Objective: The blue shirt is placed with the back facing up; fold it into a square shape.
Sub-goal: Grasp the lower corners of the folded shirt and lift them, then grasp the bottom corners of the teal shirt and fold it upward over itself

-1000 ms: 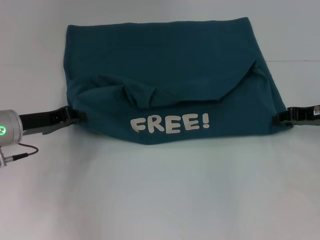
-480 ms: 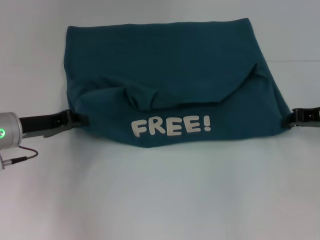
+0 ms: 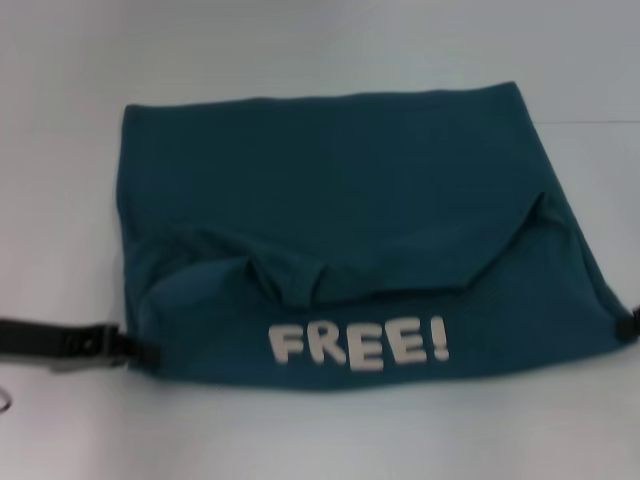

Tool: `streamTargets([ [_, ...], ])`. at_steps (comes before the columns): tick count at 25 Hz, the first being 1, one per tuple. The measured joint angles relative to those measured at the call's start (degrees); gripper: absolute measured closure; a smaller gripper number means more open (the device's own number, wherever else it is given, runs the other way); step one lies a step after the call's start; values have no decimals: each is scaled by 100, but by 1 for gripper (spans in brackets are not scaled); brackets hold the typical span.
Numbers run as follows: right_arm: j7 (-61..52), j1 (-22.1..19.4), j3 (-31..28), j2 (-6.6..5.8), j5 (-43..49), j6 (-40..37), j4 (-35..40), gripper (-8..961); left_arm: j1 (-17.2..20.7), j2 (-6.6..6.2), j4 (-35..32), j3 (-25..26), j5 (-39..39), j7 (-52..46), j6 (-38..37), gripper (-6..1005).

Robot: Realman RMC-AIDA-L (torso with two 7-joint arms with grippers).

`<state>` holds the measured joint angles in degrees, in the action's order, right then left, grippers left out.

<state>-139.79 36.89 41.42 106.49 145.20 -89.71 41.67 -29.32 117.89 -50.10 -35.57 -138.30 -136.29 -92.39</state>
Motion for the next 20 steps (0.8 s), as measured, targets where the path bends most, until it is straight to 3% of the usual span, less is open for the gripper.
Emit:
streamTargets([
  [5, 156, -123, 25, -81, 56, -824, 8, 913, 335, 26, -566, 21, -123, -100, -1075, 950],
  [10, 503, -144, 61, 95, 342, -1447, 5, 908, 418, 16, -607, 27, -447, -79, -1670, 950],
  [16, 756, -215, -145, 148, 400, -1653, 4, 902, 511, 23, -605, 180, -576, -25, -1809, 951],
  [20, 855, -140, -685, 109, 233, -1530, 5, 898, 276, -68, -528, 590, -549, -134, -1552, 950],
])
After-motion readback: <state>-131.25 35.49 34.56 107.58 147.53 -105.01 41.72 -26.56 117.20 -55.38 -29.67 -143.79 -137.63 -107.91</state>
